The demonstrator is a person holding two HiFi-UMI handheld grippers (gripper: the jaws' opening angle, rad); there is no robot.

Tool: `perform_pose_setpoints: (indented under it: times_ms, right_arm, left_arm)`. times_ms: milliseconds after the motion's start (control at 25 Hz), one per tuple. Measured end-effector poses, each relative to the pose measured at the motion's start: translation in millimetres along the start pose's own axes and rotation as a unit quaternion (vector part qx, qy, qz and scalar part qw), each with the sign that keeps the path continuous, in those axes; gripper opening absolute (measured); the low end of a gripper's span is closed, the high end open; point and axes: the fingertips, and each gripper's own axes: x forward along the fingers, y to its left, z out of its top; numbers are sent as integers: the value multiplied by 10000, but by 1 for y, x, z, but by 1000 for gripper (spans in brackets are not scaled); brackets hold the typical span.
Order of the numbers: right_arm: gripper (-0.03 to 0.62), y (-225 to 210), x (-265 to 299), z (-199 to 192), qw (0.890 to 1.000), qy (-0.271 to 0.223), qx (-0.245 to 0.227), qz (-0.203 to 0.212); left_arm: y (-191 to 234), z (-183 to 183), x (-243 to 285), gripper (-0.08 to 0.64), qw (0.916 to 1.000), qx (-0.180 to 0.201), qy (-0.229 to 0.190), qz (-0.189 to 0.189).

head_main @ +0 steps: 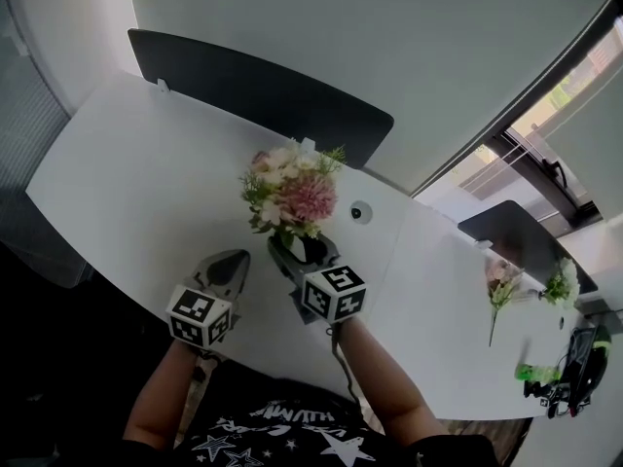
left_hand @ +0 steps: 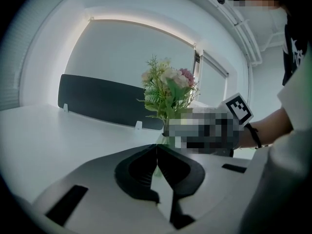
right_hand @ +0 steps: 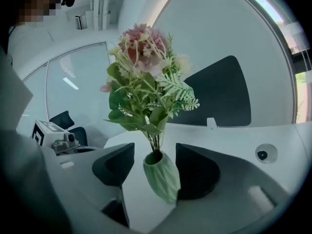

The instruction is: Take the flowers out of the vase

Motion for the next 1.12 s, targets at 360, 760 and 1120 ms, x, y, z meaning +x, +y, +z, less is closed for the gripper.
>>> perform_pose_setpoints:
  times_ms: [360, 760, 1120]
  right_arm:
    - [225, 0, 10, 14, 9989, -237, -387, 123]
    - [110, 1, 8, 15, 9982, -280, -479, 212]
    - [95, 1, 9, 15, 9983, -195, -457, 297]
  left_arm:
    - [4, -13, 10, 9, 9999, -25, 127, -94]
    - [1, -17, 19, 24, 9997, 149, 11, -188]
    - [-16, -28, 42, 263, 9965, 577, 116, -592]
